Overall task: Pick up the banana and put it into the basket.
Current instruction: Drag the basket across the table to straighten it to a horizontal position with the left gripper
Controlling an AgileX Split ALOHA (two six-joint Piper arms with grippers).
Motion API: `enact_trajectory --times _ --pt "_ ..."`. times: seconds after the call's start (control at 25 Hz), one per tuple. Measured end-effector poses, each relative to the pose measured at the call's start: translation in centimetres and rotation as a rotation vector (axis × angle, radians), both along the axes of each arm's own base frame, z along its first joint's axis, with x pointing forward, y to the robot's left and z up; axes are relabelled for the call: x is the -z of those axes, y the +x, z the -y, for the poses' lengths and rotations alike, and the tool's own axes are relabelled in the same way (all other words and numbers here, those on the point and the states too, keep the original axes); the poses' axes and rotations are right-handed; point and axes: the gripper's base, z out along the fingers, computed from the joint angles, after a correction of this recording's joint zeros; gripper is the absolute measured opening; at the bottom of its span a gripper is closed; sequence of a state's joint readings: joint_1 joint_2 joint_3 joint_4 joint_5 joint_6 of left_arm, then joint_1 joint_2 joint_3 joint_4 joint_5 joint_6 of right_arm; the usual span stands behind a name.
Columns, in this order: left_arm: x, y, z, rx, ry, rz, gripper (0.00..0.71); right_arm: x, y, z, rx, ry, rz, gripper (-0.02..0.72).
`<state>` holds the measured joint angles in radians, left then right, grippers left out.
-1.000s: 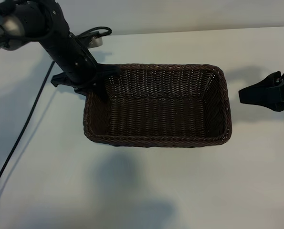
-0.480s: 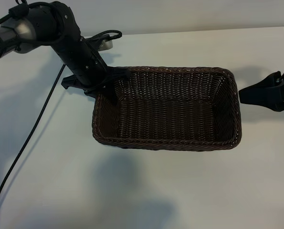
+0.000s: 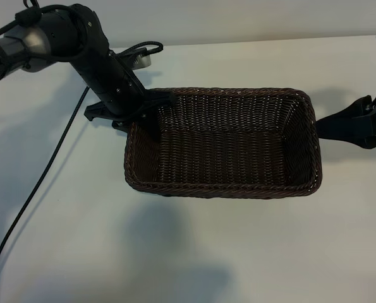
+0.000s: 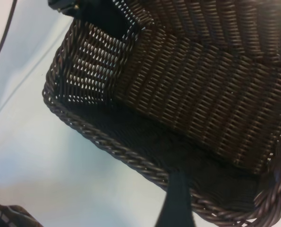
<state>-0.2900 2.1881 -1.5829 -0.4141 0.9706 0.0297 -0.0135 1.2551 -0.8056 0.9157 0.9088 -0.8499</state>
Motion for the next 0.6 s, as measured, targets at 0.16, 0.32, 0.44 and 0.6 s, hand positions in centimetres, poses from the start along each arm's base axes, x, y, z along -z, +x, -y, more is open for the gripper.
enact_trajectory --times 0.16,0.32,0.44,0.6 --pt "0.2 -0.1 -0.1 -0.007 0.016 -0.022 0.538 0.0 0.0 0.0 -0.001 0.001 -0.001 0.594" --pt "0.2 -0.3 -0.4 0.005 0.042 -0.042 0.579 0.0 0.0 0.0 -0.002 0.001 -0.002 0.594" --pt "-0.4 -0.4 -0.4 0.009 0.042 -0.033 0.576 0.0 0.0 0.0 -0.003 0.001 -0.003 0.594" --pt "-2.1 -0.7 -0.5 0.014 0.033 -0.007 0.575 0.0 0.0 0.0 -0.003 0.001 -0.003 0.594"
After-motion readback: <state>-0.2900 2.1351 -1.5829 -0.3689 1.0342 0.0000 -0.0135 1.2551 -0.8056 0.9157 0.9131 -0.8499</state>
